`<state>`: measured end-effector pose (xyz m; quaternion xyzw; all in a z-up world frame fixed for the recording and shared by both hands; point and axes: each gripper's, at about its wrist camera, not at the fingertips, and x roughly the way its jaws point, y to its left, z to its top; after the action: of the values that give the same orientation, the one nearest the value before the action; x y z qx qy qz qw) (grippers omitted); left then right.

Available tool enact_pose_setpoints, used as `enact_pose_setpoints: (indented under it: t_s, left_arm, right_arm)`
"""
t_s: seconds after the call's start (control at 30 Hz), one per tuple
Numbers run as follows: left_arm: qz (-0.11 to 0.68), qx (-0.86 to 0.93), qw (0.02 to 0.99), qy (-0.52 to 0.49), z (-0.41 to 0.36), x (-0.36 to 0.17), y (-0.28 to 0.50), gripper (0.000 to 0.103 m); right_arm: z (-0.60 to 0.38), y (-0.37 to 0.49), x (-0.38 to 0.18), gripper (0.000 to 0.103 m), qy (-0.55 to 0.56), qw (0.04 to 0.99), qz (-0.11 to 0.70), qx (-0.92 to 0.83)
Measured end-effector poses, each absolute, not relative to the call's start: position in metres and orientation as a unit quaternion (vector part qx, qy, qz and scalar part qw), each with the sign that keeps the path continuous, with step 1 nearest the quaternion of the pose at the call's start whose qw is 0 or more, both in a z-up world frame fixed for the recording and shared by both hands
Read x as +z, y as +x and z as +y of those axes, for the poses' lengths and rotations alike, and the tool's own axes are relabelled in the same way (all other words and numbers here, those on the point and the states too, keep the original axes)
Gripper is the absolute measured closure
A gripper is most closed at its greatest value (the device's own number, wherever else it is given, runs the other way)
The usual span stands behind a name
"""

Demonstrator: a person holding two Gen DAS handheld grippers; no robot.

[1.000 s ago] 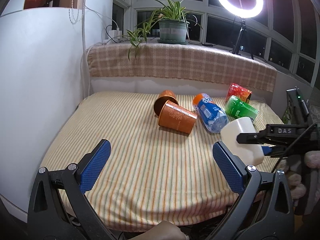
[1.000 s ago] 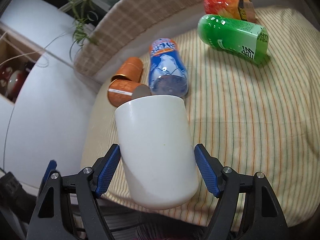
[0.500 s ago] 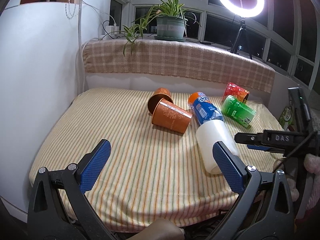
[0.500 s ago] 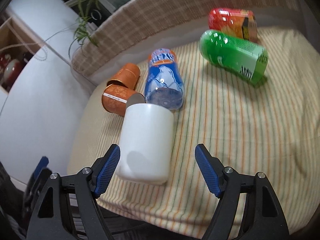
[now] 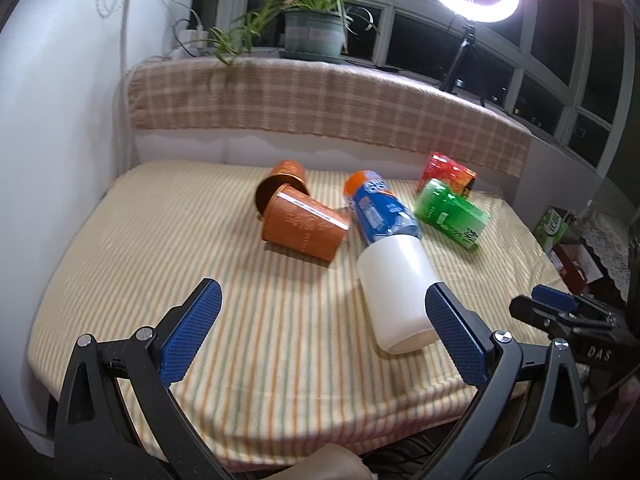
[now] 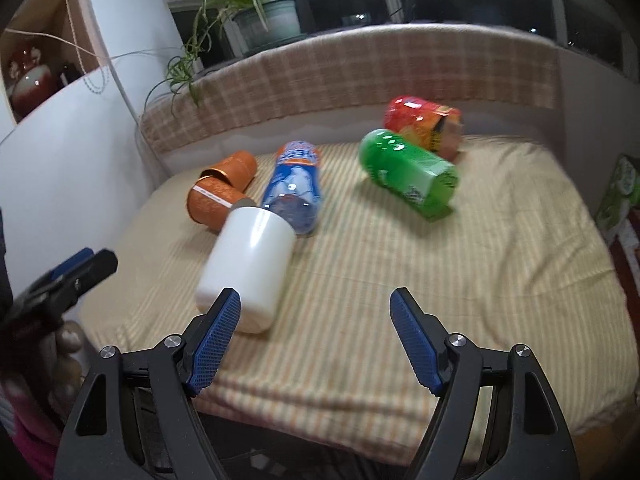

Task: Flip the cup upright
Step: 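Lower the upright white cup onto the table with the right gripper, then grasp the upright white cup with the left gripper while the right gripper releases it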

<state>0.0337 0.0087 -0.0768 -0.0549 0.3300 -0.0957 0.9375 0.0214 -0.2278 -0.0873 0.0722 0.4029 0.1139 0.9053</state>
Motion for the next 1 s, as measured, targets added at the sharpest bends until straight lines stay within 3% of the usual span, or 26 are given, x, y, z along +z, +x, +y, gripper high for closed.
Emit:
enact_pose_setpoints:
  t_s: [0.57,1.0]
  left_arm:
    - [0.493,-0.214,0.815,-0.215,0.002,-0.122,0.132,0.003]
    - [0.54,-0.228,0.771,-0.25,-0.015,-0.149,0.164,0.013]
  right_arm:
    - [-0.272,-0.007,-0.098,0.026,0.095,0.911,0.399,0.046]
    - [-0.274,-0.009,-0.099,0.026,0.088,0.913,0.397,0.034]
